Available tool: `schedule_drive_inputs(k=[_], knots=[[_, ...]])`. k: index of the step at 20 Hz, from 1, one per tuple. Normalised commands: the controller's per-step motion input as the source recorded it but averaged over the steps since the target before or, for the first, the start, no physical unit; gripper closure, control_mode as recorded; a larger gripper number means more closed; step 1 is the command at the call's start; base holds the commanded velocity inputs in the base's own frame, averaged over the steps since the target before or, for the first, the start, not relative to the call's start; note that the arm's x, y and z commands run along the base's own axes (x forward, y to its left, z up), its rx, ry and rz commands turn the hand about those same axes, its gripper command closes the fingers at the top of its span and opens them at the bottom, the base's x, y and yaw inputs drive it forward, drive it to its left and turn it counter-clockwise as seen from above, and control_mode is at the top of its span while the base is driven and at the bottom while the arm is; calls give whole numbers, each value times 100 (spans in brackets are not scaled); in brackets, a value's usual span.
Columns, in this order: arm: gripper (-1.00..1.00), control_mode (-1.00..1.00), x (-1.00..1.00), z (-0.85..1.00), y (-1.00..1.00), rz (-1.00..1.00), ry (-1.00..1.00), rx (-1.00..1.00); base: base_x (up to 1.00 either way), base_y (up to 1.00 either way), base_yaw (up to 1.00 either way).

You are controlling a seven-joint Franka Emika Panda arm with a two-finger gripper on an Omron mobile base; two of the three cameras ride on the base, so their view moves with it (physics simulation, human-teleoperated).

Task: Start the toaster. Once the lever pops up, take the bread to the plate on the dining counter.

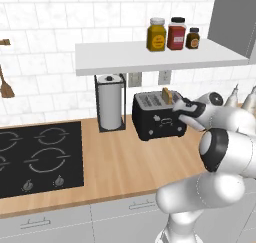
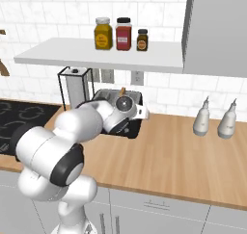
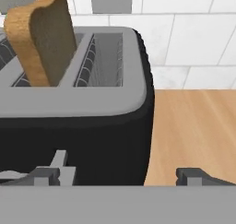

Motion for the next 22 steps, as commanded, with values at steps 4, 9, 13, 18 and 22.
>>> schedule_drive_inputs(k=[4, 9, 13, 18, 22], knots=[[-100, -100, 0, -31, 0, 0, 0, 0, 0, 0, 0], [-100, -100, 1, -27, 1, 0, 0, 0, 0, 0, 0], [-100, -100, 0, -28, 0, 0, 0, 0, 0, 0, 0], [-100, -100, 0, -31, 0, 0, 0, 0, 0, 0, 0], [-100, -100, 0, -32, 0, 0, 0, 0, 0, 0, 0]])
